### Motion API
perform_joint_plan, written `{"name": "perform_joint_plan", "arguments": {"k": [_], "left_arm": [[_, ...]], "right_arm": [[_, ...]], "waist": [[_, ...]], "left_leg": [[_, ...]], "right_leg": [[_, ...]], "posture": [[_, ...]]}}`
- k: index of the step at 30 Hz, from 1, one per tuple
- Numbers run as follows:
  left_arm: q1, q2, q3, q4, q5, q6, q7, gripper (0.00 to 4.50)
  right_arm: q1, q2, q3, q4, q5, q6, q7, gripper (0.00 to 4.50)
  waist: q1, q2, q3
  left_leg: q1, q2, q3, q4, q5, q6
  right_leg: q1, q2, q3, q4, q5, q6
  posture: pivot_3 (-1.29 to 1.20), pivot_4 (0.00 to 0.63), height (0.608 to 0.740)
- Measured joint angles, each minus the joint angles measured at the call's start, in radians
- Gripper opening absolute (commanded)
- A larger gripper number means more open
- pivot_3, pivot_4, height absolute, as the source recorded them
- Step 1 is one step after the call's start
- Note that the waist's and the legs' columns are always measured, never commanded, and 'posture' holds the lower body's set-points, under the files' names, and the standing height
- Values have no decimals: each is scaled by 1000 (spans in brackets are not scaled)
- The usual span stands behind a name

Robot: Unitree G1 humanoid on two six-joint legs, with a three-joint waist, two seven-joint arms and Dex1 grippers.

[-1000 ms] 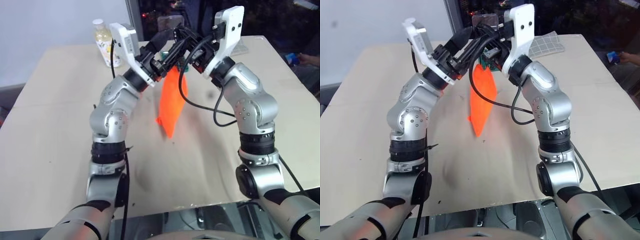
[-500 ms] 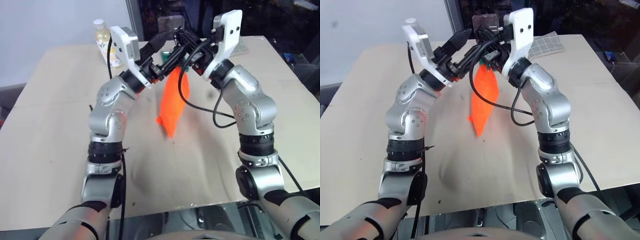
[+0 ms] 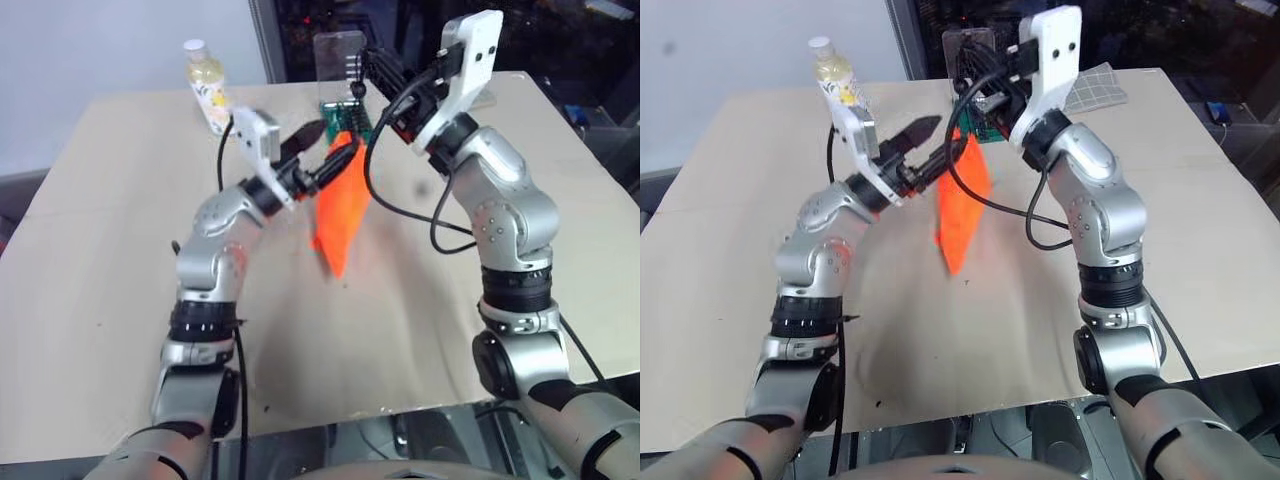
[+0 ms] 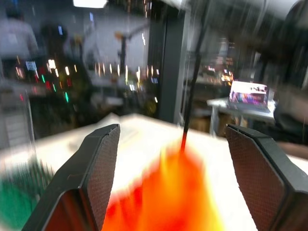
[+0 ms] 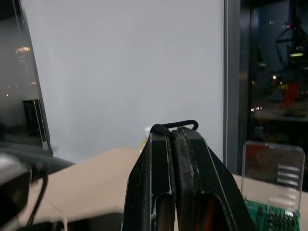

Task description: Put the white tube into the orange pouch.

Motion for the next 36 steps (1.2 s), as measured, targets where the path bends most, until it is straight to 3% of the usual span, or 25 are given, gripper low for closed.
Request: {"name": "perform_joint_plan", "arguments": {"k": [9,21,28,31,33,34,36], "left_arm": [[-8,-3,15,-4,19,-8,0,3570],[-186,-63,-34,92,107,-55,37,3570],[-202,-64,-34,93,118,-59,52,3570],[-202,-64,-34,93,117,-56,52,2721],[-202,-64,-34,93,117,-52,52,1900],[-202,-64,-34,93,117,-51,53,1260],[-202,-64,-34,93,116,-49,55,594]], "right_arm": [[0,-2,1,0,1,0,2,0],[6,-4,30,-2,0,0,13,0],[16,-5,32,-7,-1,0,12,0],[18,-5,32,-7,-2,0,12,0],[19,-5,32,-7,-3,0,12,0],[19,-5,33,-7,-4,0,12,0],[19,-5,33,-7,-4,-1,12,0]], "waist": [[1,0,0],[-1,0,0],[-1,0,0],[-1,0,0],[-1,0,0],[-1,0,0],[-1,0,0]], "left_leg": [[0,0,0,0,0,0],[0,-1,0,0,0,0],[0,-1,0,0,0,0],[0,-1,0,1,0,0],[0,-1,0,1,0,0],[0,-1,0,1,0,0],[0,-1,0,1,0,0]], "right_leg": [[0,0,0,0,0,0],[0,0,0,1,0,0],[0,0,0,1,0,0],[0,0,0,1,0,0],[0,0,0,1,0,0],[0,0,0,1,0,0],[0,0,0,1,0,0]], "posture": [[0,150,740],[0,150,740],[0,150,740],[0,150,740],[0,150,740],[0,150,740],[0,150,740]]}}
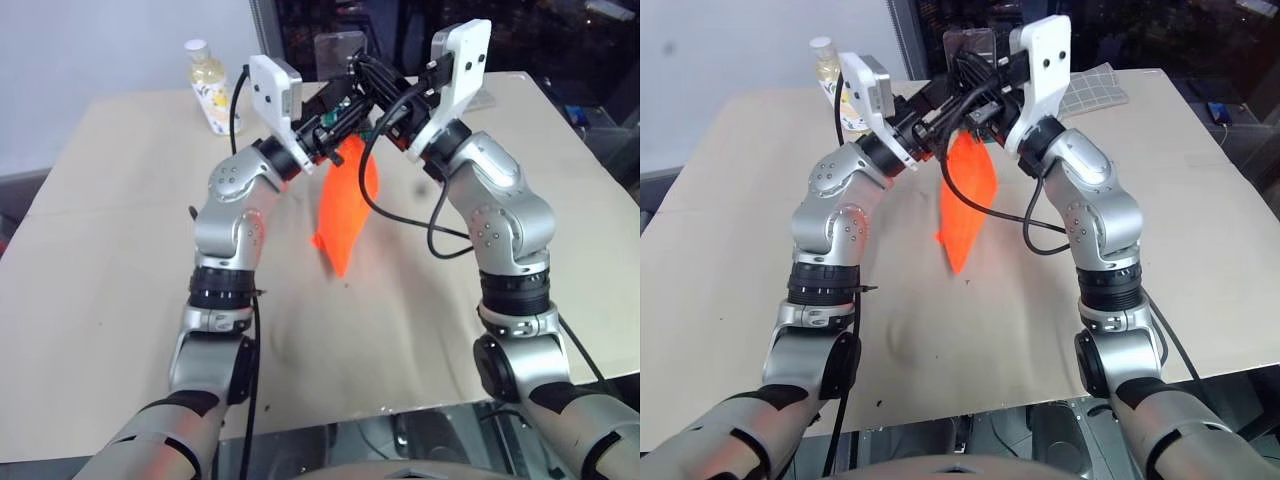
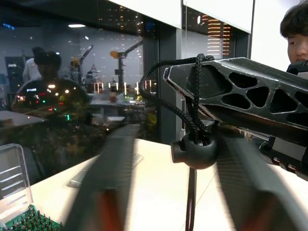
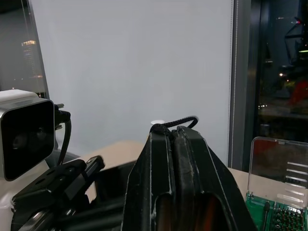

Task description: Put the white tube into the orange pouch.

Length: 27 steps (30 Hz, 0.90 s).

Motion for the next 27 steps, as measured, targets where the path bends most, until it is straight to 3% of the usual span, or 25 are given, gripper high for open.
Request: {"name": "perform_joint_plan", "arguments": {"k": [1,2,14,27], "left_arm": [[0,0,0,0,-1,1,1,204],[0,0,0,0,0,1,2,174],[63,-3,-10,-2,1,26,5,174],[110,-4,-26,-41,0,40,3,174]], "right_arm": [[0,0,0,0,0,0,0,0],[1,0,1,0,-1,-1,0,0],[-22,-11,-24,9,-1,-22,-19,0],[-229,-172,-140,168,4,-110,-20,0]], "waist": [[0,0,0],[0,0,0],[0,0,0],[1,0,0]], "left_leg": [[0,0,0,0,0,0],[0,0,0,0,0,0],[0,0,0,0,0,0],[0,0,0,0,0,0]], "right_leg": [[0,0,0,0,0,0],[0,0,0,0,0,0],[0,0,0,0,0,0],[0,0,0,0,0,0]], "posture": [[0,150,740],[0,150,740],[0,150,740],[0,150,740]]}}
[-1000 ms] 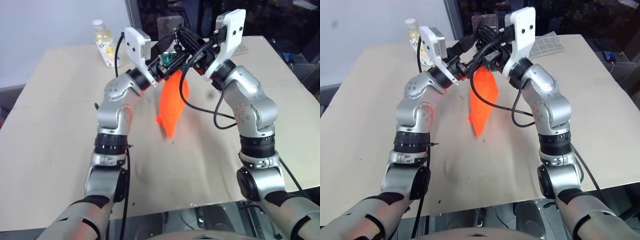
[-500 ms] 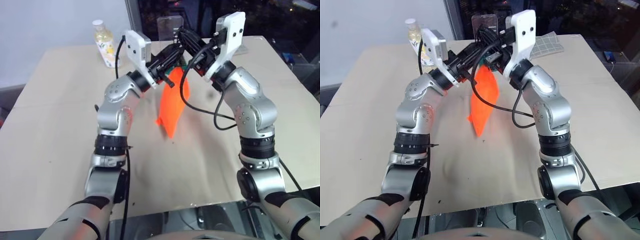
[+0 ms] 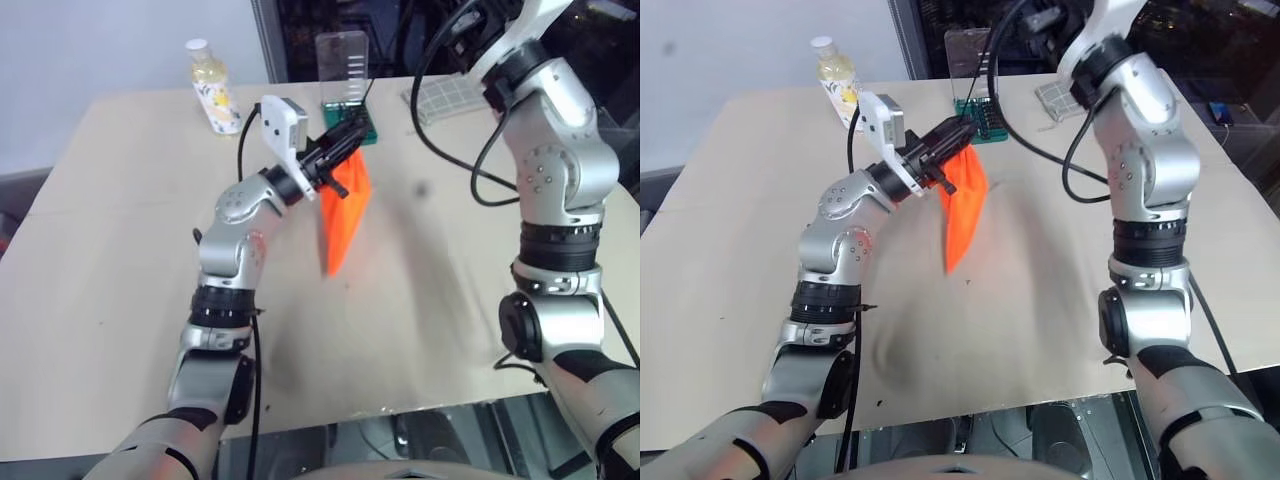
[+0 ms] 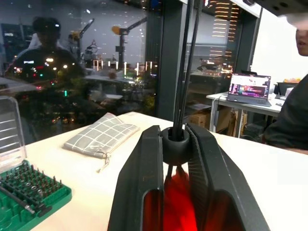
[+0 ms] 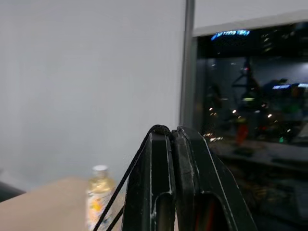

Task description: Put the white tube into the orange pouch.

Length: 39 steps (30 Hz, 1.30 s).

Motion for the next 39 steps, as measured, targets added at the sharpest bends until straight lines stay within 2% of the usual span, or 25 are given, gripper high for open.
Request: {"name": "perform_joint_plan", "arguments": {"k": [5,15,16,17,20,21,22,27,32,39], "left_arm": [[26,14,0,-21,1,6,1,174],[87,19,-2,-51,2,3,2,174],[88,21,-2,-52,1,0,1,1262],[92,31,-1,-55,2,2,-1,1592],[129,81,41,-44,-10,23,-6,3076],[130,88,50,-43,-14,26,-7,3449],[126,114,80,-45,-28,29,-10,4212],[132,137,85,-159,-68,69,-25,4212],[199,152,94,-159,-58,73,4,4212],[193,149,129,-155,-62,72,38,4212]], "right_arm": [[-39,-49,-20,50,9,-21,2,0],[-40,-76,-20,137,54,-22,2,0],[-41,-77,-20,137,62,-23,1,0],[-45,-78,-32,137,65,-36,-7,0],[-71,-129,-109,125,71,-68,-32,0],[-73,-134,-118,121,71,-72,-35,0],[-78,-139,-136,107,73,-83,-42,0],[1,-144,-119,94,65,-67,-41,0],[93,-164,-101,-1,78,4,-22,0],[86,-86,-55,-92,144,66,-19,0]], "waist": [[0,0,0],[1,0,0],[1,0,0],[1,0,0],[3,0,0],[3,0,0],[2,0,0],[3,0,0],[1,0,0],[1,0,0]], "left_leg": [[0,0,0,0,0,0],[0,1,1,0,0,0],[0,1,1,0,0,0],[0,1,1,0,0,0],[-1,1,0,0,0,0],[-2,1,0,0,0,0],[-1,1,0,0,0,0],[-1,2,2,0,0,1],[-1,2,3,0,0,1],[1,2,4,1,0,1]], "right_leg": [[0,0,0,0,0,0],[0,0,1,0,0,0],[0,0,1,0,0,0],[0,-1,1,0,0,0],[-1,0,0,0,0,0],[-1,-1,0,0,0,0],[-1,0,0,0,0,0],[-1,-1,2,1,0,0],[-2,-1,3,1,0,0],[-2,-1,4,0,0,0]], "posture": [[0,150,740],[0,150,740],[0,150,740],[0,150,740],[0,150,740],[0,150,740],[0,150,740],[0,150,740],[0,150,740],[0,150,740]]}}
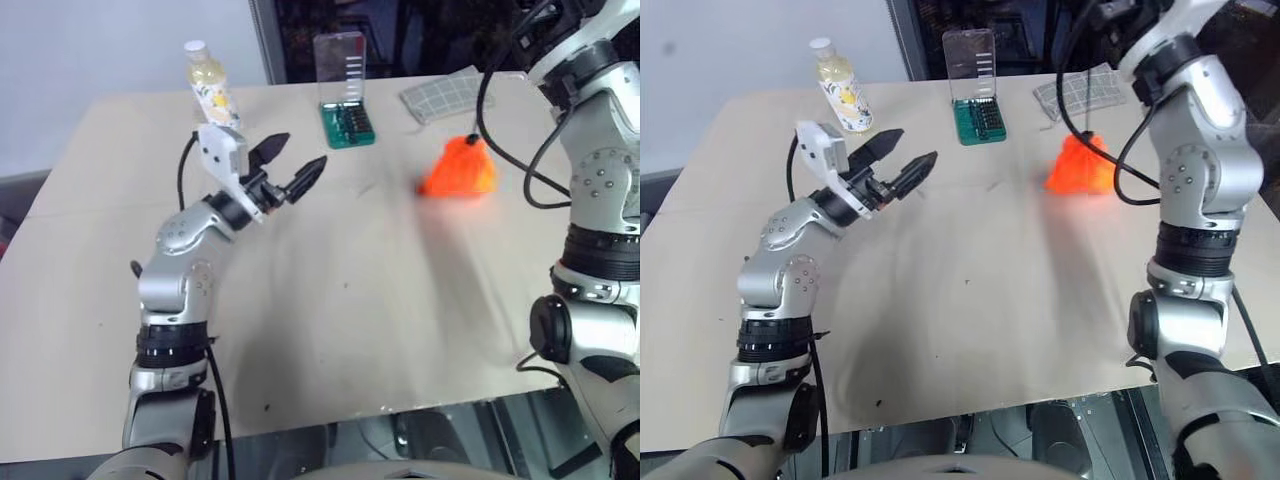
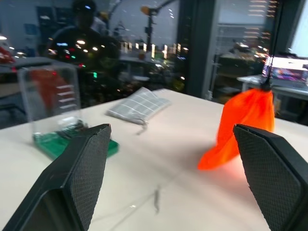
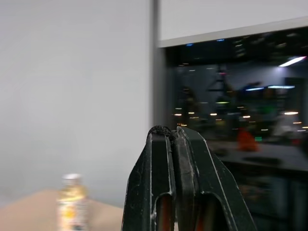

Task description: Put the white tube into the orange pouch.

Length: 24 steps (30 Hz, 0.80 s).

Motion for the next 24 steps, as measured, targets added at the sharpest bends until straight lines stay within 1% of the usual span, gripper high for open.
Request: {"name": "perform_joint_plan", "arguments": {"k": [2,5,8,12,15,19,21,22,23,24], "left_arm": [[-5,-1,1,2,-1,0,3,4212],[-7,-1,17,13,-5,-2,9,4212],[-4,1,29,19,-5,-2,12,4208],[42,12,39,14,-12,12,21,4208],[122,46,50,-17,-38,68,16,4208],[285,141,45,-108,-45,122,-42,4208],[393,187,49,-151,-42,132,-70,4208],[474,219,63,-172,-37,132,-90,4208],[556,237,81,-171,-32,133,-103,4208],[603,240,95,-172,-33,133,-111,4208]], "right_arm": [[-8,16,17,-18,24,22,8,0],[-11,31,54,-100,114,112,53,0],[30,9,98,-173,163,176,106,948],[200,-71,184,-231,203,304,193,2787],[319,-170,200,-280,261,406,268,2787],[488,-314,196,-368,312,461,380,2787],[634,-385,181,-392,301,443,434,2787],[743,-426,159,-388,275,412,470,2787],[849,-442,132,-356,239,366,501,2787],[909,-441,105,-327,220,330,521,2787]], "waist": [[0,0,0],[0,0,0],[1,-2,-1],[5,-3,-2],[5,-3,-1],[4,-3,-1],[7,-4,-2],[10,-4,-2],[13,-4,-2],[16,-4,-2]], "left_leg": [[0,0,0,0,0,0],[-1,0,-1,0,0,0],[-1,0,-3,-1,0,0],[-2,-1,-3,0,0,1],[-2,0,-3,0,0,1],[0,0,-2,-1,-1,1],[1,1,-2,-1,-3,5],[2,1,-1,-2,-4,6],[1,1,0,-1,-4,6],[2,1,0,-1,-4,7]], "right_leg": [[0,0,0,0,0,0],[0,0,0,0,0,0],[1,0,-3,0,0,0],[2,-2,-3,-1,0,0],[1,-1,-3,-1,0,0],[2,-1,-3,-4,0,0],[3,-1,-3,-4,0,0],[5,-1,-3,-6,0,0],[4,-1,-2,-6,0,0],[5,-1,-2,-5,0,0]], "posture": [[0,150,740],[0,150,740],[0,150,740],[0,150,740],[0,150,740],[0,150,740],[0,150,740],[0,150,740],[0,150,740],[0,150,740]]}}
